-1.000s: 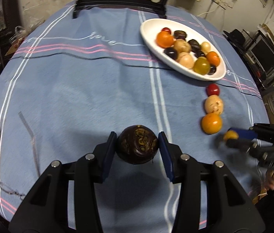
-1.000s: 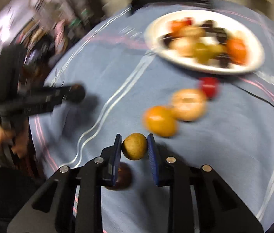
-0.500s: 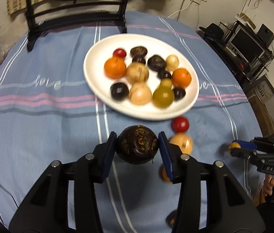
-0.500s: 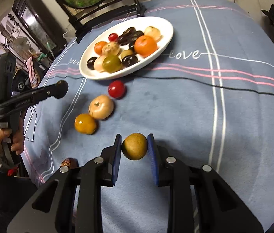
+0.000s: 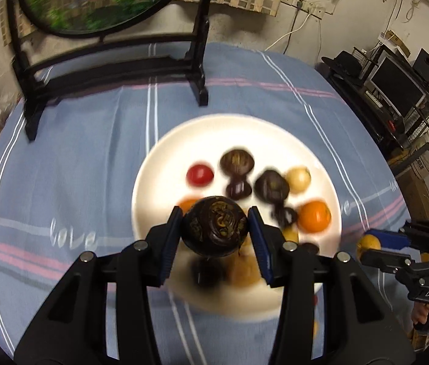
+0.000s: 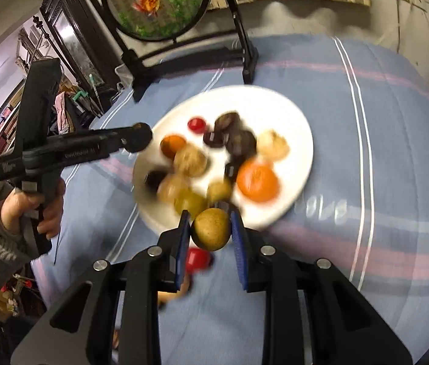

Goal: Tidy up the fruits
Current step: 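Carry both fruits over the plate and open both tools to release them, then move both open tools back toward the remaining fruit row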

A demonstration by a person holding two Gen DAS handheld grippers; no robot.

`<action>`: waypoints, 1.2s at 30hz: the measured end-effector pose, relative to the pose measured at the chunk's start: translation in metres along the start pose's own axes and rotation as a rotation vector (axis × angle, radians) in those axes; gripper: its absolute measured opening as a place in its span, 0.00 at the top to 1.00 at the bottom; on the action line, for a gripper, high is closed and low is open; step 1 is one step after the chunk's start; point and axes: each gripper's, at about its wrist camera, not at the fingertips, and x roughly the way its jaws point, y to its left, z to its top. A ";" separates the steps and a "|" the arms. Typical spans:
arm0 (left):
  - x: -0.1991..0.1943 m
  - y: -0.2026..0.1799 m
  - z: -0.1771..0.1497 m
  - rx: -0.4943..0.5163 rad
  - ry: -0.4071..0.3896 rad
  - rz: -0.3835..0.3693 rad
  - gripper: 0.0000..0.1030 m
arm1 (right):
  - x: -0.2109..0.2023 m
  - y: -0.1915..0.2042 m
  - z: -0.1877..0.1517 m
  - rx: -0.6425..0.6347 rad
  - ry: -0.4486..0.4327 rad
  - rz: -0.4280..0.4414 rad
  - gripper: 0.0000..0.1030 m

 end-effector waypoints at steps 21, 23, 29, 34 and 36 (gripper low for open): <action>0.063 0.019 0.058 -0.045 -0.038 0.042 0.29 | 0.061 -0.058 0.100 0.052 -0.121 -0.068 0.41; 0.043 0.024 0.049 -0.064 -0.052 0.038 0.28 | 0.025 -0.050 0.093 0.042 -0.215 -0.044 0.41; -0.011 0.040 -0.029 -0.119 0.004 0.065 0.26 | -0.031 -0.048 0.018 0.141 -0.252 -0.059 0.24; -0.037 0.037 -0.119 -0.188 0.122 0.035 0.26 | -0.044 -0.035 -0.077 0.248 -0.160 -0.089 0.24; -0.041 0.028 -0.148 -0.191 0.168 0.021 0.26 | -0.043 -0.031 -0.100 0.281 -0.078 -0.043 0.24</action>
